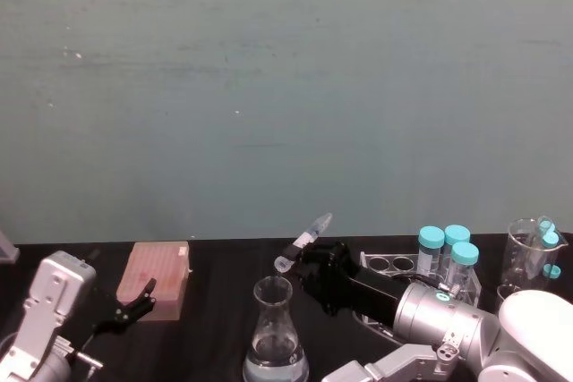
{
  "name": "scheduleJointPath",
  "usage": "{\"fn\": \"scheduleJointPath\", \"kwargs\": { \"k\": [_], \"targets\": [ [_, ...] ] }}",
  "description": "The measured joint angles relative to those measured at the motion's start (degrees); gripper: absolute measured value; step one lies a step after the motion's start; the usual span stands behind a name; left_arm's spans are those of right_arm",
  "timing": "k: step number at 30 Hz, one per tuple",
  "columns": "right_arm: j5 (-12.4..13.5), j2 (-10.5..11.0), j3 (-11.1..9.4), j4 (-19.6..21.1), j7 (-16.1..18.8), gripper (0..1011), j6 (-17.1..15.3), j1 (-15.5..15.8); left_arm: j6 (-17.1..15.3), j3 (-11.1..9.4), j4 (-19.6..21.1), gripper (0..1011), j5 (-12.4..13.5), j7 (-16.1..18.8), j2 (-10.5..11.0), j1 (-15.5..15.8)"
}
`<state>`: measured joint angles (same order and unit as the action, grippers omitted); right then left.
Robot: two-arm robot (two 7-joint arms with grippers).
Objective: Pour the liquid from the test tube into the beaker using one hand.
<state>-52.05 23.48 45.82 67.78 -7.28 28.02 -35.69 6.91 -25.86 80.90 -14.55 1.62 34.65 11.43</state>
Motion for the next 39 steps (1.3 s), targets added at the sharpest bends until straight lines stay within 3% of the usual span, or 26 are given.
{"fn": "scheduleJointPath", "kwargs": {
  "k": [19,39],
  "targets": [
    [-3.0,0.9,1.8,0.8,-2.7,194,-1.0,-0.5,0.0,0.0,0.0,1000,0.0,0.0,0.0,0.0],
    [-4.3,1.8,2.7,1.6,-3.8,195,-2.0,-0.7,0.0,0.0,0.0,1000,0.0,0.0,0.0,0.0]
  ]
}}
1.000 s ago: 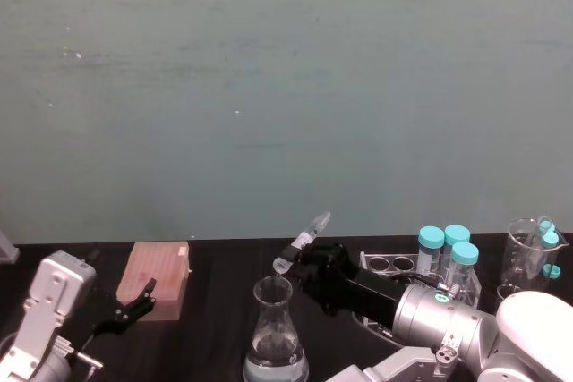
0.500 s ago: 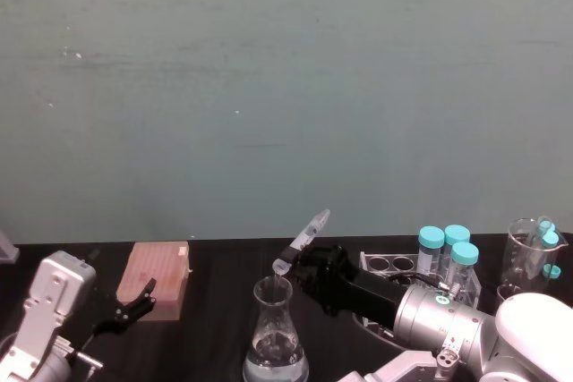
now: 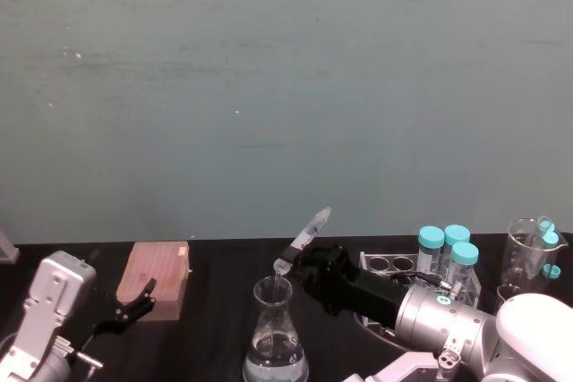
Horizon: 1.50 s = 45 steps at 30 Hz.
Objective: Pour the liquid from the test tube into the beaker using one hand.
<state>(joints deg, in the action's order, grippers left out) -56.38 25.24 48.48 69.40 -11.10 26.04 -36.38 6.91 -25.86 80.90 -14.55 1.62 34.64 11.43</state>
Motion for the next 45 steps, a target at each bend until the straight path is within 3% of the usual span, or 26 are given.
{"fn": "scheduleJointPath", "kwargs": {
  "k": [17,33,38,43,44,45],
  "targets": [
    [-1.8,0.2,1.0,-0.4,-1.5,195,-1.0,-0.5,0.0,0.0,0.0,1000,0.0,0.0,0.0,0.0],
    [-1.7,0.4,1.3,-0.5,-1.7,195,-1.2,-0.5,0.0,0.0,0.0,1000,0.0,0.0,0.0,0.0],
    [0.6,0.1,0.6,-0.4,-0.6,195,-0.6,-0.1,0.0,0.0,0.0,1000,0.0,0.0,0.0,0.0],
    [5.8,-0.4,-1.6,0.5,2.3,194,0.0,1.2,0.0,0.0,0.0,1000,0.0,0.0,0.0,0.0],
    [8.0,-0.7,-2.6,0.8,3.4,194,0.2,1.7,0.0,0.0,0.0,1000,0.0,0.0,0.0,0.0],
    [8.0,-0.7,-2.6,0.8,3.4,194,0.2,1.7,0.0,0.0,0.0,1000,0.0,0.0,0.0,0.0]
  ]
}}
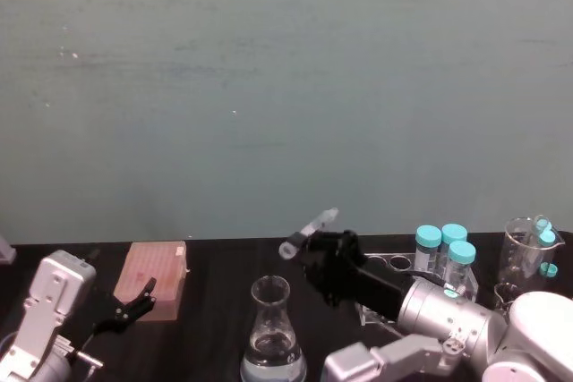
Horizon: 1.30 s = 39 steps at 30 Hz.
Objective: Pour the liquid from the test tube into the beaker using one hand.
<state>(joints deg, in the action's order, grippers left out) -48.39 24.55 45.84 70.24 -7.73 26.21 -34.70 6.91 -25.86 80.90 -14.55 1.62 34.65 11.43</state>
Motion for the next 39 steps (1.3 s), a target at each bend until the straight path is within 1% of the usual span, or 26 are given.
{"fn": "scheduleJointPath", "kwargs": {
  "k": [1,3,4,7,8,9,10,13,14,15,16,17,21,22,23,24,26,27,28,30,39],
  "targets": [
    [3.8,-0.4,-1.7,0.7,1.9,195,0.1,0.9,0.0,0.0,0.0,1000,0.0,0.0,0.0,0.0],
    [6.4,-0.6,-2.8,1.1,3.2,194,0.2,1.4,0.0,0.0,0.0,1000,0.0,0.0,0.0,0.0],
    [10.7,-1.0,-4.4,1.8,5.1,195,0.1,2.2,0.0,0.0,0.0,1000,0.0,0.0,0.0,0.0],
    [18.1,-1.6,-7.2,2.9,8.5,195,-0.6,3.6,0.0,0.0,0.0,1000,0.0,0.0,0.0,0.0],
    [23.5,-2.3,-9.2,3.7,10.8,194,-1.5,4.6,0.0,0.0,0.0,1000,0.0,0.0,0.0,0.0],
    [26.1,-2.5,-10.1,4.1,12.0,194,-2.1,5.0,0.0,0.0,0.0,1000,0.0,0.0,0.0,0.0],
    [30.4,-3.1,-11.8,4.8,14.0,195,-3.4,5.8,0.0,0.0,0.0,1000,0.0,0.0,0.0,0.0],
    [37.9,-4.1,-14.7,6.0,17.2,195,-6.7,7.3,0.0,0.0,0.0,1000,0.0,0.0,0.0,0.0],
    [41.5,-4.6,-16.4,6.6,18.5,195,-8.7,8.1,0.0,0.0,0.0,1000,0.0,0.0,0.0,0.0],
    [44.0,-5.1,-17.6,7.0,19.4,195,-10.5,8.7,0.0,0.0,0.0,1000,0.0,0.0,0.0,0.0],
    [44.0,-5.1,-17.6,7.0,19.4,194,-10.5,8.7,0.0,0.0,0.0,1000,0.0,0.0,0.0,0.0],
    [46.1,-5.6,-18.8,7.4,20.0,195,-12.1,9.3,0.0,0.0,0.0,1000,0.0,0.0,0.0,0.0],
    [49.0,-6.3,-20.6,7.9,20.7,195,-14.8,10.4,0.0,0.0,0.0,1000,0.0,0.0,0.0,0.0],
    [51.2,-6.9,-22.0,8.4,21.1,195,-17.0,11.3,0.0,0.0,0.0,1000,0.0,0.0,0.0,0.0],
    [51.2,-6.9,-22.0,8.4,21.1,194,-17.0,11.3,0.0,0.0,0.0,1000,0.0,0.0,0.0,0.0],
    [52.0,-7.2,-22.5,8.6,21.3,195,-17.8,11.6,0.0,0.0,0.0,1000,0.0,0.0,0.0,0.0],
    [54.6,-8.0,-24.4,9.3,21.6,195,-20.6,12.9,0.0,0.0,0.0,1000,0.0,0.0,0.0,0.0],
    [54.6,-8.0,-24.4,9.3,21.6,195,-20.6,12.9,0.0,0.0,0.0,1000,0.0,0.0,0.0,0.0],
    [55.3,-8.3,-25.1,9.7,21.6,195,-21.5,13.5,0.0,0.0,0.0,1000,0.0,0.0,0.0,0.0],
    [55.7,-8.5,-25.8,10.1,21.6,194,-22.2,14.3,0.0,0.0,0.0,1000,0.0,0.0,0.0,0.0],
    [56.4,-9.0,-28.0,10.5,22.3,195,-23.6,16.6,0.0,0.0,0.0,1000,0.0,0.0,0.0,0.0]
  ]
}}
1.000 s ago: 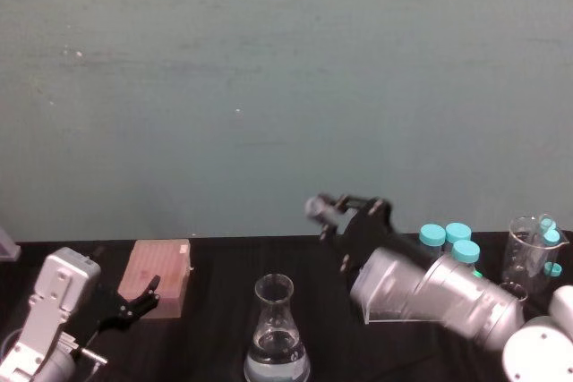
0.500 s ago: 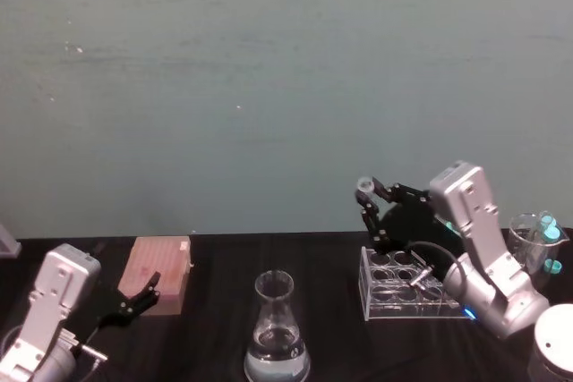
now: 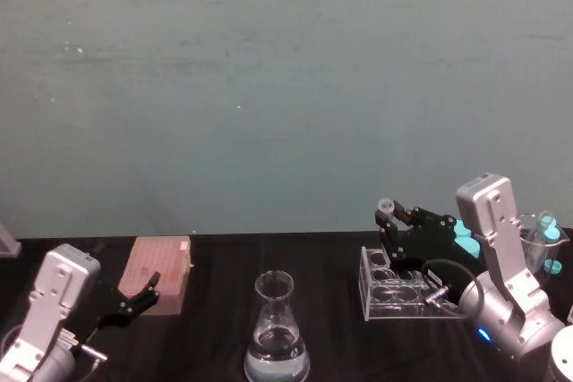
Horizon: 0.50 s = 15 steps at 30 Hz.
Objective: Pour the liquid from the test tube into the beaker using one hand.
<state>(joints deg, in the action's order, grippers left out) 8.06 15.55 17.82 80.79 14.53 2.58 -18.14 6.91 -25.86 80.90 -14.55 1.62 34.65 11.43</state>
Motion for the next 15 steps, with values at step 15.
{"fn": "scheduleJointPath", "kwargs": {
  "k": [15],
  "targets": [
    [0.8,-1.3,-2.3,-2.9,1.7,195,-0.7,-0.3,0.0,0.0,0.0,1000,0.0,0.0,0.0,0.0]
  ]
}}
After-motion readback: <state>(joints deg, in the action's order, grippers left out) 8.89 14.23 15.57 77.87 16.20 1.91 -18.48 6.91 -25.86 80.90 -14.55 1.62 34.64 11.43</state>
